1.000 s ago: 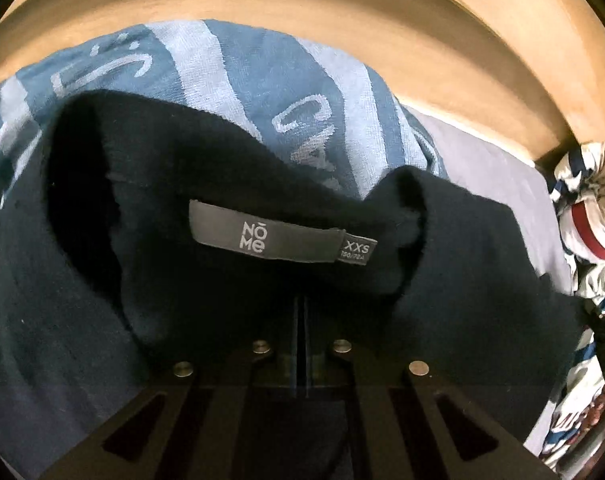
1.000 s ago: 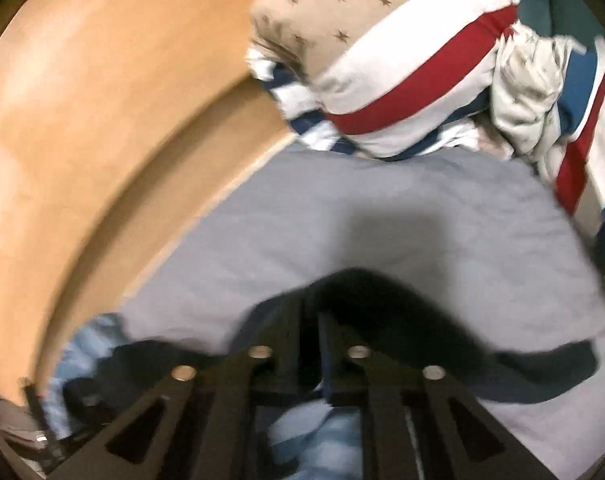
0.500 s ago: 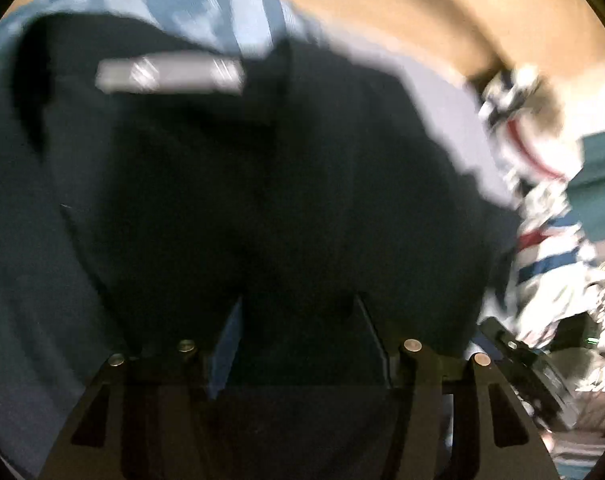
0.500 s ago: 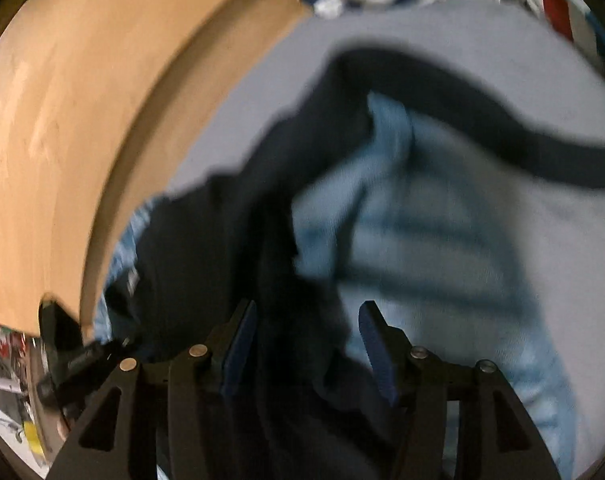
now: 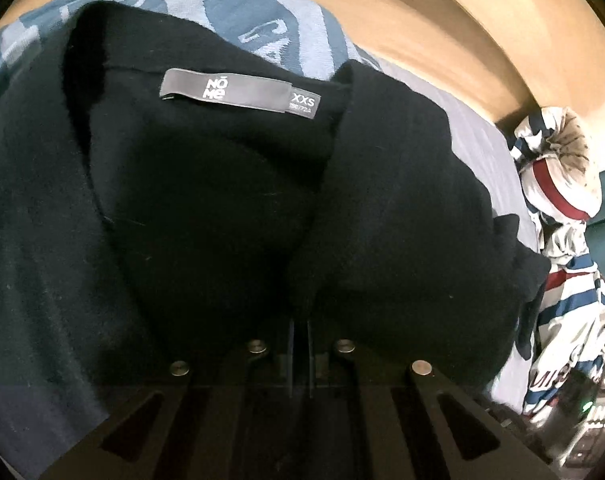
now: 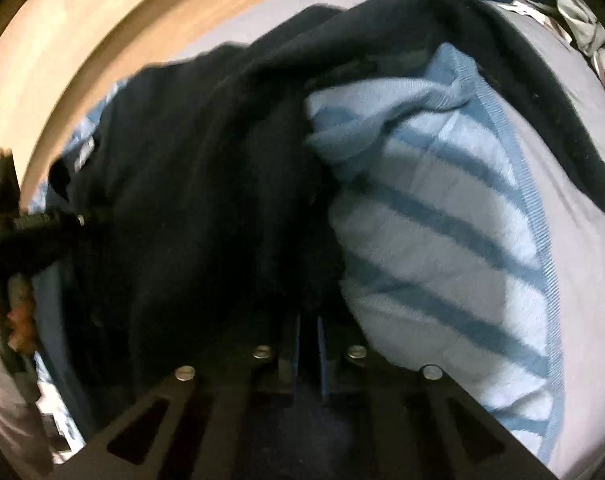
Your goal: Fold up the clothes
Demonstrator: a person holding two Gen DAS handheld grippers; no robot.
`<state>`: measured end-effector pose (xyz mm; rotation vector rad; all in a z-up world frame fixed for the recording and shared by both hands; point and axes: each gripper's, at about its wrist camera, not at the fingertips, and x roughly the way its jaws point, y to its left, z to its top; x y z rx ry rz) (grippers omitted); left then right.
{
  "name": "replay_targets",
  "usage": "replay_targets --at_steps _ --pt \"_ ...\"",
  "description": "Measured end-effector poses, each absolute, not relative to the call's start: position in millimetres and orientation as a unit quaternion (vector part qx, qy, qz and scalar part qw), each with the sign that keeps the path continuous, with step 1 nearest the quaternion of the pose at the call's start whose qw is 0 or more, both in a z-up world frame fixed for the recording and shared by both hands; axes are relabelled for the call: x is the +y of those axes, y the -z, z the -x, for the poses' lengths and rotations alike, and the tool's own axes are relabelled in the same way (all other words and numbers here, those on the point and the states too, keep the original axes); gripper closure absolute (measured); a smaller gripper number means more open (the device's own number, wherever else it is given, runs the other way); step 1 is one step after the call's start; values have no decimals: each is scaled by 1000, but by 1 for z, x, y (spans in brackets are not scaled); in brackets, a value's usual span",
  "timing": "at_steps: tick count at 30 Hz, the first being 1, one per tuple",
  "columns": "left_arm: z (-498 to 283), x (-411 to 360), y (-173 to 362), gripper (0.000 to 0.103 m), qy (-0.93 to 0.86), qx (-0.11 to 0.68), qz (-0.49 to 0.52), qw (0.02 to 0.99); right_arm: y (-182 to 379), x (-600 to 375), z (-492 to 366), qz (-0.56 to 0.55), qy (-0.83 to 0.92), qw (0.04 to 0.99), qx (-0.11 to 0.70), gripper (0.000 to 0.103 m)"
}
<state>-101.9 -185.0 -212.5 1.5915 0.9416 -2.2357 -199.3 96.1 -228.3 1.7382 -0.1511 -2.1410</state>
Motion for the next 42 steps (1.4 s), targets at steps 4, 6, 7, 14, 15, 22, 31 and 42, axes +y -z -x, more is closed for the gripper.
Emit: replay_targets --at_steps 4,6,7,14,15,22,31,42 --pt "109 -179 213 98 771 301 -545 135 197 136 217 -581 805 107 -46 99" --pt "109 -178 213 98 772 302 -542 139 189 153 219 -581 809 73 -51 81" --pt "110 -177 213 98 772 305 -540 139 184 158 213 -584 803 84 -79 72" --pt "111 -178 207 97 766 337 -528 141 214 140 160 -656 739 122 -94 54" --pt "109 -177 204 97 765 348 -524 141 224 137 153 -669 728 119 -89 55" --pt "82 -150 163 91 780 369 -497 88 219 145 160 -636 767 77 -16 95" --pt "31 -96 166 91 768 324 -549 53 194 156 117 -654 751 82 -25 85" --pt "17 -92 209 71 772 258 -569 118 224 171 94 -673 738 44 -8 94"
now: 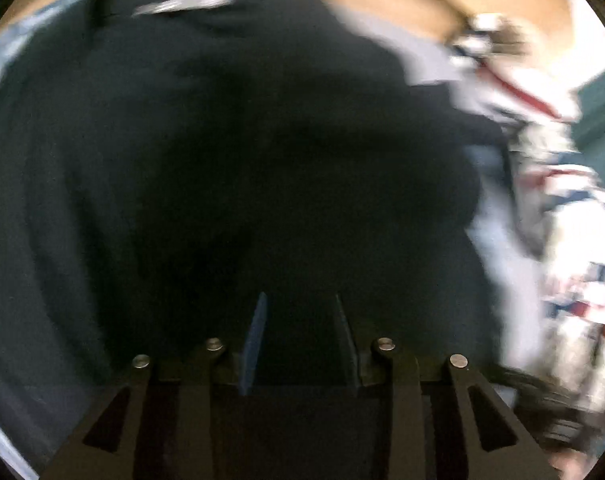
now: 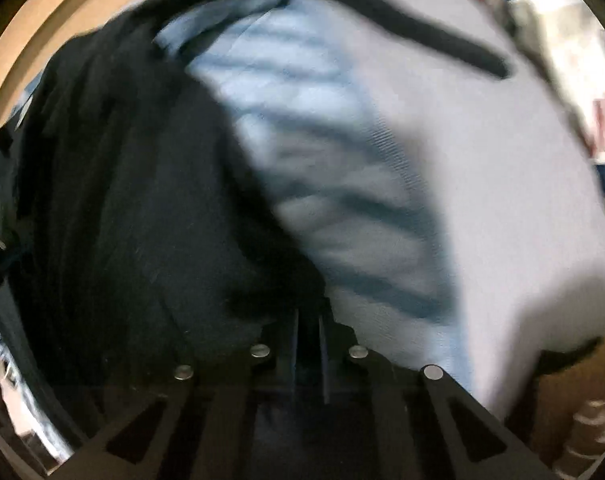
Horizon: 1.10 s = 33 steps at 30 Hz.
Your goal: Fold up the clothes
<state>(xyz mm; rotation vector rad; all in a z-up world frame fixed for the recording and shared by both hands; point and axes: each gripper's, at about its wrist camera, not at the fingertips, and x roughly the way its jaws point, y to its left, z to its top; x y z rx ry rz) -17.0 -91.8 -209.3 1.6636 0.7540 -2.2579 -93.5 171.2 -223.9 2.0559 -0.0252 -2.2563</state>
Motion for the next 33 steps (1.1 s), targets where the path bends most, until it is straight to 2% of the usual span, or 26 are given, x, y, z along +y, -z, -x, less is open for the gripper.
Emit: replay_targets --at_steps 2,4,5,6,7,9,11,15,18,22,25,26,27,28,30,33 --pt "12 -110 221 79 762 310 -557 115 224 184 94 -670 742 26 -24 94" --pt "10 -121 222 86 754 332 -558 107 218 178 92 -674 736 46 -38 92" --pt "10 -124 224 90 750 333 -561 105 206 174 91 -663 744 63 -55 87" --pt "10 -127 225 91 748 337 -562 104 192 175 91 -643 758 76 -79 76" --pt "10 -128 225 91 746 340 -563 103 180 175 92 -624 772 82 -95 73" --pt "10 -128 226 92 744 343 -564 106 169 175 103 -602 794 54 -73 74" --pt "11 -126 225 91 745 335 -566 112 183 159 120 -619 785 19 -1 73" --pt "14 -117 221 92 755 295 -574 115 220 128 118 -681 729 61 -20 75" --pt "14 -114 219 91 760 280 -575 116 229 99 105 -684 724 88 21 74" --pt "13 -116 220 92 760 286 -572 115 233 81 101 -684 722 96 49 74" --pt "13 -118 220 92 760 288 -571 114 236 81 105 -689 718 96 28 74" --pt "13 -118 220 92 761 287 -571 113 236 80 105 -689 718 97 28 75" --pt "12 -118 220 92 761 288 -570 113 236 78 105 -689 717 101 28 88" --pt "11 -119 220 92 762 288 -569 113 235 74 104 -690 715 110 27 95" --pt "10 -120 220 92 763 292 -566 110 233 73 108 -692 713 106 27 98" --pt "9 -124 220 92 760 301 -566 106 218 89 130 -661 749 36 38 103"
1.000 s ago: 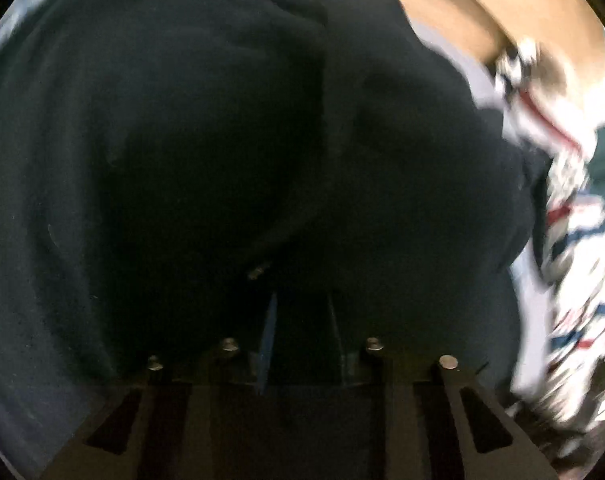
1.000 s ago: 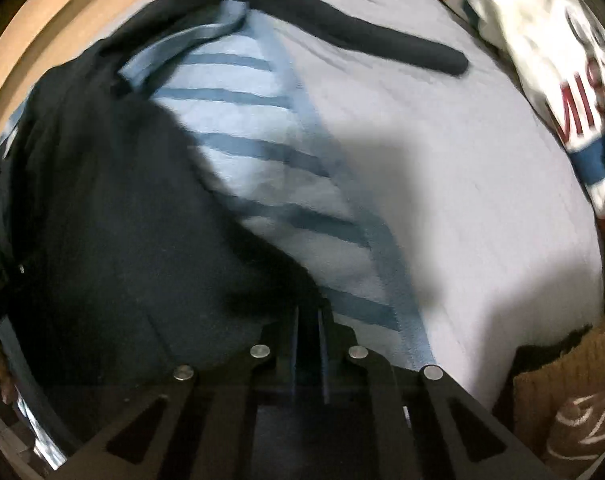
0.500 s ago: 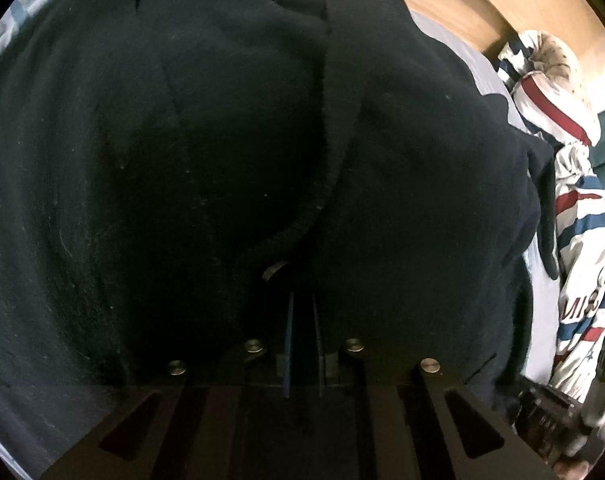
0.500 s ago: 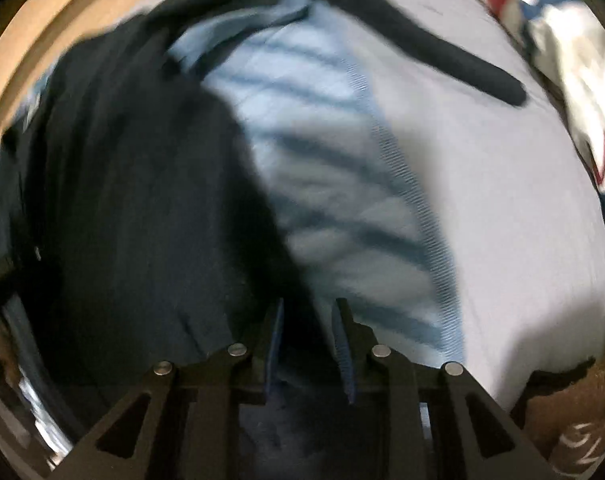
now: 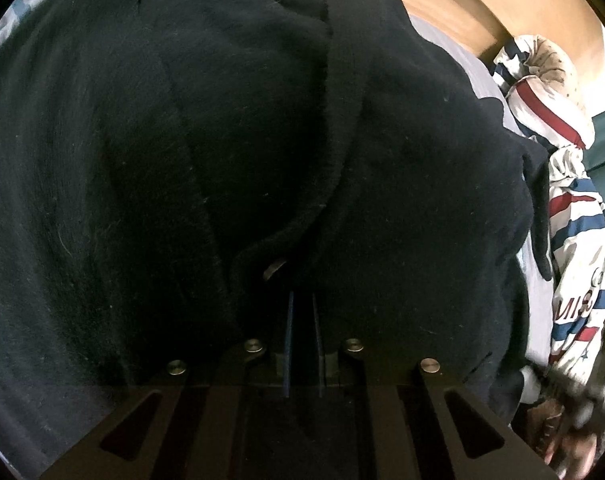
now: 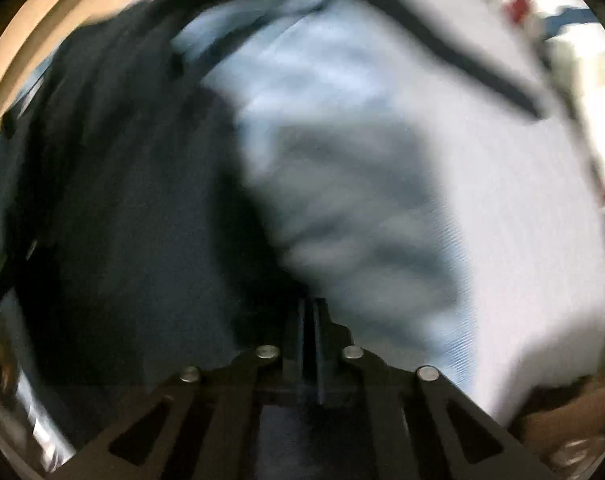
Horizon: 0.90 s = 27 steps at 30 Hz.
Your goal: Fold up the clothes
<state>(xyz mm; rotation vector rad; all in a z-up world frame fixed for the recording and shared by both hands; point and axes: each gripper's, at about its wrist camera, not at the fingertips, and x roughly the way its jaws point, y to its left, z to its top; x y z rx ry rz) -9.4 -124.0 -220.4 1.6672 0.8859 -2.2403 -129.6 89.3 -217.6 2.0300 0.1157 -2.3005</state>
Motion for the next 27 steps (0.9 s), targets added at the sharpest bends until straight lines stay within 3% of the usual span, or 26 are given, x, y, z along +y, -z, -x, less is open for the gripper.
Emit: replay_targets --at_steps 2,5,8,11,21,22,23,24,27 --pt "9 -126 221 92 757 308 -566 106 204 107 141 -636 772 -10 21 102" --pt "9 -129 221 92 754 315 -567 108 198 94 137 -660 747 72 -32 95" --pt "9 -129 220 92 755 313 -566 108 205 64 132 -668 737 104 3 71" --pt "9 -128 220 92 759 302 -568 103 217 40 128 -677 726 118 33 75" --pt "6 -131 219 92 761 306 -561 114 225 -12 121 -667 723 145 105 73" --pt "6 -130 218 92 761 304 -561 116 225 -19 119 -662 724 149 121 76" --pt "6 -130 218 92 762 302 -561 116 226 -25 118 -659 725 152 131 88" --pt "6 -130 218 92 763 299 -561 117 226 -29 117 -659 725 152 131 92" --pt "5 -130 217 92 765 295 -561 116 222 -27 127 -676 717 143 89 98"
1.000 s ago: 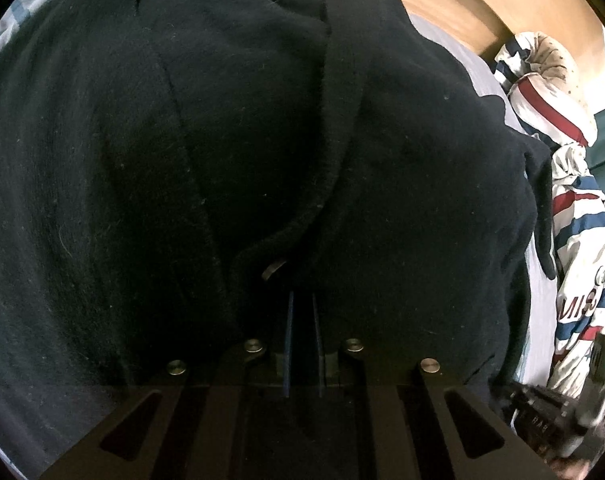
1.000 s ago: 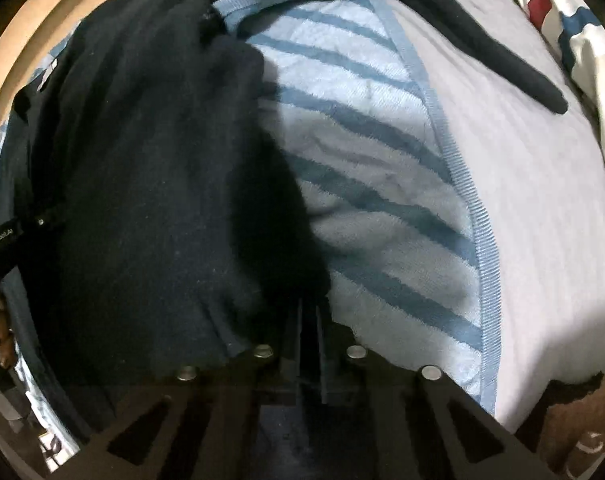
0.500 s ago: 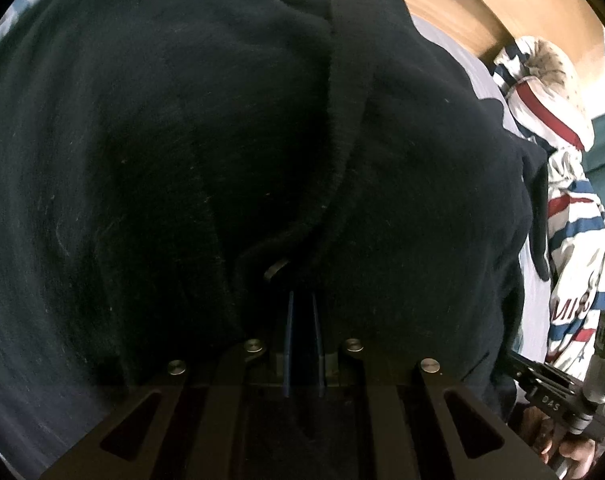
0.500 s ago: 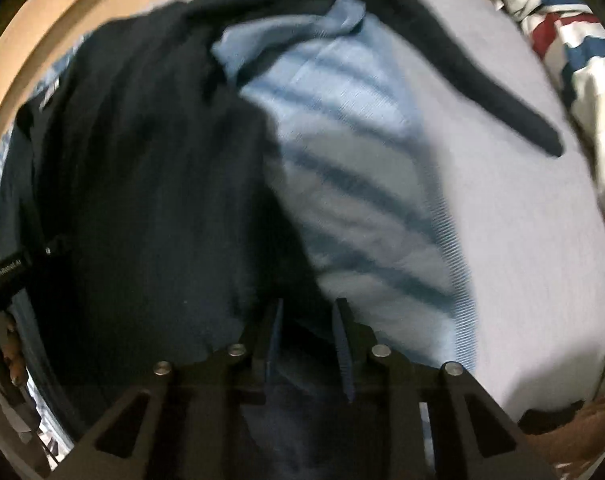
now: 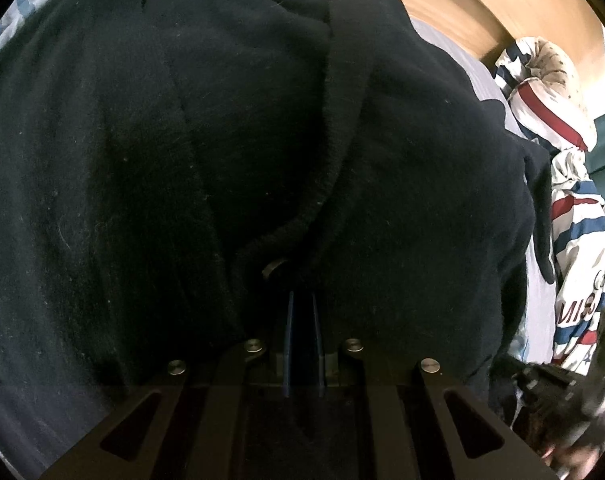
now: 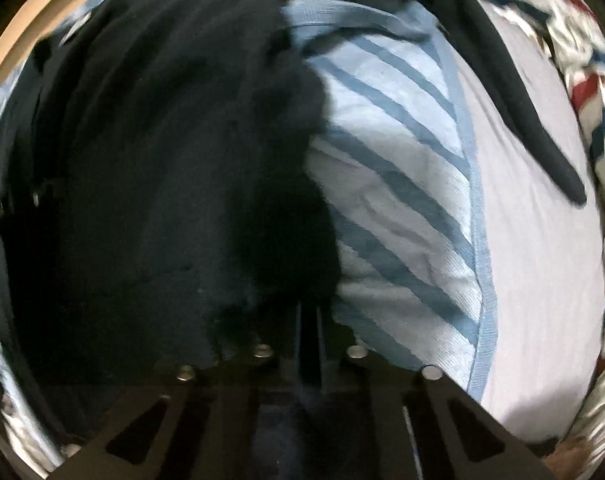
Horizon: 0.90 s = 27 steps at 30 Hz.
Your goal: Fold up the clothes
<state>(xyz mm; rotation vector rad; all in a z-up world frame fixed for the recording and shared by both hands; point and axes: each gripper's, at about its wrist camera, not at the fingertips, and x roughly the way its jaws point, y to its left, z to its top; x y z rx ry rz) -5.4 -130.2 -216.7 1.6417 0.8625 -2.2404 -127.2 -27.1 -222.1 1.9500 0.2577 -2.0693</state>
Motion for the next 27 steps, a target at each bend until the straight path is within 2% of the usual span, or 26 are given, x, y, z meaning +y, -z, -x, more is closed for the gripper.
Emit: replay_targets --at_steps 1,3,4,7,10,11,14,19,23,25,26,27 --pt "5 -132 217 92 764 298 -560 116 217 -20 135 -678 721 127 66 99" --pt "4 -135 217 92 760 310 -559 116 202 -5 148 -652 750 78 76 99" --pt "4 -137 217 92 758 315 -559 118 200 3 153 -652 753 64 62 103" --pt "4 -139 217 92 754 323 -558 124 202 24 163 -647 760 -8 60 103" --pt "5 -139 216 92 759 309 -561 119 194 31 153 -657 752 22 -55 100" --pt "4 -140 216 92 759 309 -561 118 189 22 147 -654 753 40 -61 98" --pt "3 -144 216 92 757 317 -559 115 181 -18 129 -650 753 91 -32 83" --pt "2 -147 215 92 760 315 -558 109 199 -81 129 -664 736 128 21 84" --pt "2 -151 213 92 761 312 -559 104 216 -81 143 -674 736 69 12 103" --pt "2 -153 213 92 761 312 -560 101 204 -68 149 -657 754 8 -15 101" --pt "2 -154 213 92 761 312 -559 100 197 -65 151 -645 764 -22 -14 94" --pt "2 -155 213 92 761 314 -559 101 186 -72 150 -630 776 -33 4 94"
